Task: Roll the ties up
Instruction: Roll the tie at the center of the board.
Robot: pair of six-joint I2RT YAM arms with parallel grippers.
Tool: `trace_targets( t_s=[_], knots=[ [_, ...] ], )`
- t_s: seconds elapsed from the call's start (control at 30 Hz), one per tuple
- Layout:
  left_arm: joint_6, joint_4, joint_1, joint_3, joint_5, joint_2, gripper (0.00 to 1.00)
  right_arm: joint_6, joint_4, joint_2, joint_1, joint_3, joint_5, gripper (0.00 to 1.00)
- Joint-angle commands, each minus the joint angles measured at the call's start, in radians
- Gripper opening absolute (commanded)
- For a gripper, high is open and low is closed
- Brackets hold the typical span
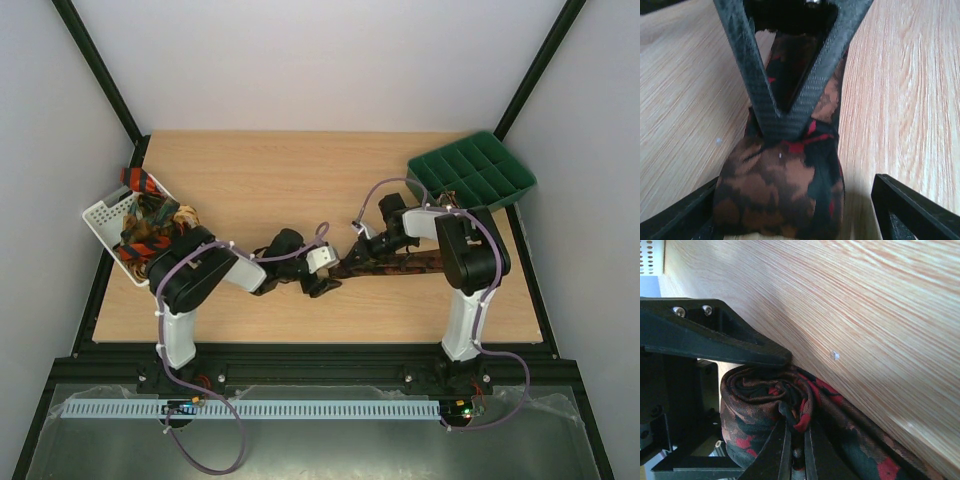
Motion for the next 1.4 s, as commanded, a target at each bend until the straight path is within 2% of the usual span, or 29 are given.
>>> trace_targets(
  t_s=[0.0, 0.1, 0.2, 0.3, 0.47, 0.57, 0.63, 0.83, 0.97, 1.03, 1.13, 1.2, 1.3, 1.37],
  knots=[
    [-0.012, 0.065, -0.016, 0.025, 0.036, 0.065, 0.78, -0.013, -0.015, 0.107, 0.006, -0.039, 0.227, 0.01],
    [0.037, 0.047, -0.018, 0.043, 0.037, 0.094, 0.71, -0.026, -0.023, 0.111, 0.006, -0.035, 0.221, 0.01],
    [0.092, -0.01, -0.019, 0.059, 0.031, 0.102, 0.53, -0.024, -0.027, 0.102, 0.005, -0.037, 0.209, 0.02],
    [0.138, -0.089, -0.02, 0.051, 0.0, 0.072, 0.39, -0.016, -0.039, 0.071, 0.004, -0.038, 0.202, 0.09],
    [0.164, -0.224, -0.022, 0.03, -0.087, 0.025, 0.33, -0.03, -0.11, -0.027, -0.011, -0.043, 0.14, 0.37],
    [0.155, -0.29, -0.027, 0.036, -0.112, 0.023, 0.33, 0.005, -0.122, -0.091, -0.011, -0.056, 0.052, 0.46],
    [0.155, -0.315, -0.031, 0.035, -0.125, 0.02, 0.33, 0.048, -0.111, -0.13, -0.006, -0.06, 0.003, 0.47],
    [0.16, -0.332, -0.041, 0.037, -0.138, 0.023, 0.34, 0.133, -0.061, -0.128, 0.048, -0.051, -0.033, 0.46],
    [0.161, -0.339, -0.041, 0.047, -0.139, 0.028, 0.34, 0.133, -0.049, -0.085, 0.061, -0.031, -0.016, 0.44],
    [0.16, -0.339, -0.041, 0.05, -0.137, 0.027, 0.35, 0.124, -0.056, -0.055, 0.061, -0.02, 0.016, 0.36],
    [0.165, -0.338, -0.041, 0.049, -0.131, 0.028, 0.35, 0.103, -0.065, -0.015, 0.055, -0.003, 0.087, 0.13],
    [0.176, -0.34, -0.041, 0.049, -0.124, 0.027, 0.36, 0.099, -0.08, 0.012, 0.044, 0.007, 0.104, 0.04],
    [0.199, -0.34, -0.036, 0.053, -0.101, 0.024, 0.41, 0.08, -0.099, 0.039, 0.029, 0.009, 0.101, 0.01],
    [0.209, -0.337, -0.031, 0.06, -0.082, 0.017, 0.5, 0.068, -0.105, 0.051, 0.015, 0.0, 0.096, 0.01]
  ],
)
